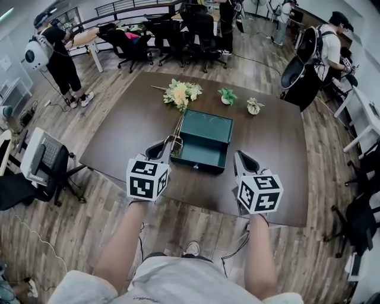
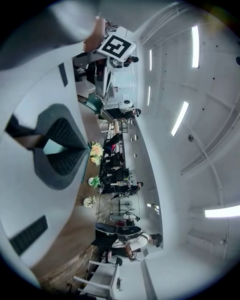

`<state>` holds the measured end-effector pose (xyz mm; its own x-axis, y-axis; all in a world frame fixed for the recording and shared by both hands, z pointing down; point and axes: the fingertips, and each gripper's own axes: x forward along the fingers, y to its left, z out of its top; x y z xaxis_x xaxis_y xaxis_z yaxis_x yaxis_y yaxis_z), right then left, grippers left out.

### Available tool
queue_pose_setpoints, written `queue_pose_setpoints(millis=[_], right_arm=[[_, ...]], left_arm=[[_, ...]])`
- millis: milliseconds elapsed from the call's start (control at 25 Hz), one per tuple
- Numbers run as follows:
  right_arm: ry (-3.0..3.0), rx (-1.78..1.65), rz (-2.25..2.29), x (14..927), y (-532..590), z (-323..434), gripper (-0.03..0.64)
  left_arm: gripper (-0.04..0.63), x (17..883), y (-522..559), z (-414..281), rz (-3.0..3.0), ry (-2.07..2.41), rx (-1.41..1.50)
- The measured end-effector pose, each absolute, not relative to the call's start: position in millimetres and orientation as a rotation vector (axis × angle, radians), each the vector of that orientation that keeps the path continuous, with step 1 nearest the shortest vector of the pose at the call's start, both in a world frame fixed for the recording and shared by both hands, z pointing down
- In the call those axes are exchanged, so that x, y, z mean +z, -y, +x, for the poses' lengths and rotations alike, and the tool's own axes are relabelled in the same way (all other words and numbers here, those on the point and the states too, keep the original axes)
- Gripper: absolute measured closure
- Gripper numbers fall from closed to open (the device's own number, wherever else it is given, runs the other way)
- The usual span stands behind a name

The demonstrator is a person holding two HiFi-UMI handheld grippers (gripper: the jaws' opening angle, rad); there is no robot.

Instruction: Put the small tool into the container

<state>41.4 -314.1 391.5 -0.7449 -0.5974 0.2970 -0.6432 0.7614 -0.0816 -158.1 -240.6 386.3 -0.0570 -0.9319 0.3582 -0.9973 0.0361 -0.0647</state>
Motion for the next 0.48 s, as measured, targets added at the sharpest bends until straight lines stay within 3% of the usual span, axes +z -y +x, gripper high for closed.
queue_pose_setpoints(millis=[480], right_arm=[[2.689, 0.259, 1.054, 387, 333, 25, 0.614]], left_arm=[[0.594, 385, 271, -177, 2.073, 2.038, 0.448]])
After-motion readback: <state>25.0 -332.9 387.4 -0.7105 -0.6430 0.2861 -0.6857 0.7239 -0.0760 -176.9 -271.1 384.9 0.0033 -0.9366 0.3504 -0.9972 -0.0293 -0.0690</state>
